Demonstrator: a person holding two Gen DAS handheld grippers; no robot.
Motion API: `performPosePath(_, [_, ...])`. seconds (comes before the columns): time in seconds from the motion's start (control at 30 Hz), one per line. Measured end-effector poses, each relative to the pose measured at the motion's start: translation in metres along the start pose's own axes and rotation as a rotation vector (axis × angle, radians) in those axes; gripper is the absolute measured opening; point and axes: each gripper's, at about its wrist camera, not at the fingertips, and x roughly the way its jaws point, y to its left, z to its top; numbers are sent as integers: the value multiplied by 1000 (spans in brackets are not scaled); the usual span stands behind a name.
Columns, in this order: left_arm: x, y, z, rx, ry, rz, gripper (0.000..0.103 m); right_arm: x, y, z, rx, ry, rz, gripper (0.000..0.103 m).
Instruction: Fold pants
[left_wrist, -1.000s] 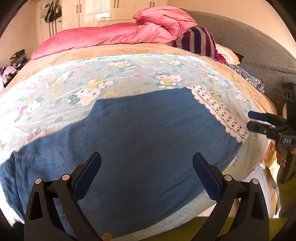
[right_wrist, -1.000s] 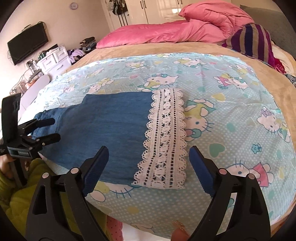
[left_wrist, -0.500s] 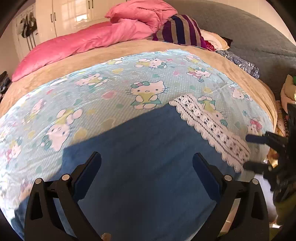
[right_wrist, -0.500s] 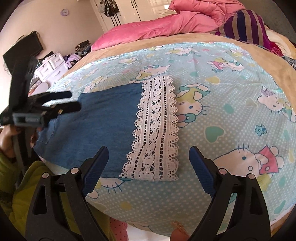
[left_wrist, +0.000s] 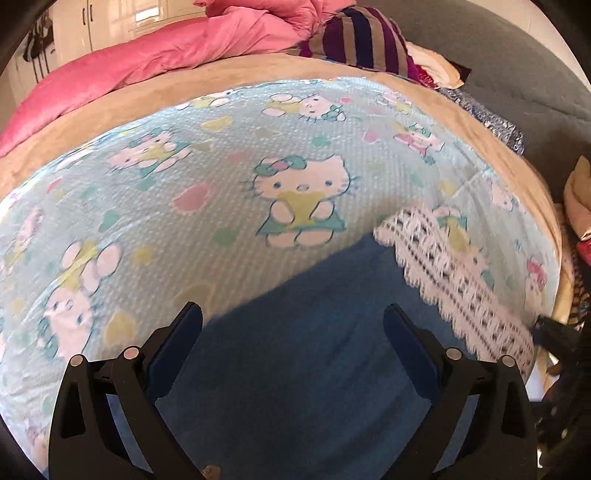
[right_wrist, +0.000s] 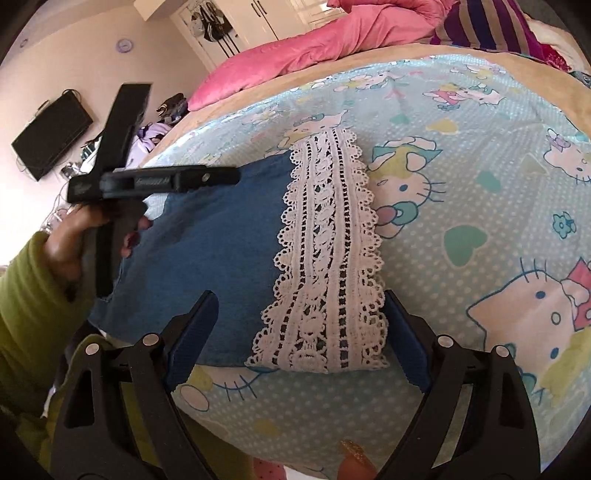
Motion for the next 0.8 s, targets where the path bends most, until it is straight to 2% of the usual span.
performPosePath(0.1, [10,-9,9,39,-5,-61,95,2,-2,0,-3,2,4,73])
performPosePath(0.17, [24,-19,13,89,37,-89,95,1,-4,-1,6,2,18,71])
performPosePath(0.27, [41,-27,16,161,67,-38,95,0,-9,1,39,-4,56,71])
performPosePath(0.33, [47,-25,18,145,66,-58,95,2,-10,2,43,-5,67,71])
performPosePath(0.4, [52,-21,20,109,70,-74,94,5,-7,4,36,-2,63,65])
performPosePath(0.47, [52,-23,22,105,72,-82,78,7,-6,6,33,4,72,61])
performPosePath(0.53, [48,-32,22,123,62,-107,50,9,-7,8,40,5,85,55])
performPosePath(0.6, [48,-40,22,138,64,-117,37,12,-8,10,49,5,96,50])
performPosePath(0.63, [48,-43,21,146,65,-111,31,12,-9,10,49,6,98,48])
performPosePath(0.7, [49,-46,20,135,58,-109,27,14,-9,12,55,10,109,34])
performPosePath(0.8, [47,-45,16,106,30,-122,24,17,-12,16,79,19,127,23])
